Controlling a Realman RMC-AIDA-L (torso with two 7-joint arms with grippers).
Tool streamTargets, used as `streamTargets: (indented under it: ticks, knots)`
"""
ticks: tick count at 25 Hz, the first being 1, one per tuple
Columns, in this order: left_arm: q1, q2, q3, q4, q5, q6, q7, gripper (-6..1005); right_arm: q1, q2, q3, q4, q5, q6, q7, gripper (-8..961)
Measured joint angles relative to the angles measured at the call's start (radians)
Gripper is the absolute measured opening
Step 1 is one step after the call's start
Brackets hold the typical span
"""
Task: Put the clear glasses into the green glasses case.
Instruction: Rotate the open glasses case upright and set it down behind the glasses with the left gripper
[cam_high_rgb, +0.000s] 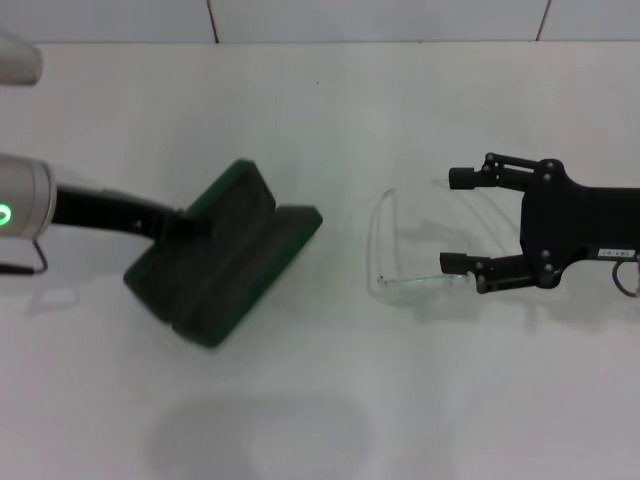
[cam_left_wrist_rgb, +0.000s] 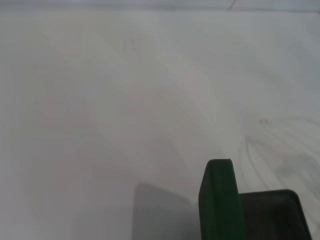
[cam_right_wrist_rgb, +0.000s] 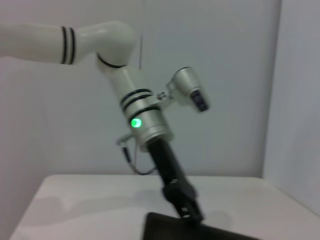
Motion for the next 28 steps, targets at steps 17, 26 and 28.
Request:
streamTargets:
  ticks: [17,26,28]
  knots:
    - [-0.294,0.007,0.120,-0.160,0.112,-0.194,0.372,206,-0.031,0.061,-0.004,0.006,-0.130,-0.073,-0.143,885]
    - [-0.334,-0.010,0.316,-0.177,0.236,-0.315,0.380,206,-0.055,0.063,0.001,0.002,-0.131,-0.076,-0.160,884]
    - [-0.337,-0.012,0.339,-0.172,0.223,-0.315,0.384,206,-0.054,0.061,0.001,0.001,-0.131,-0.076,-0.160,884]
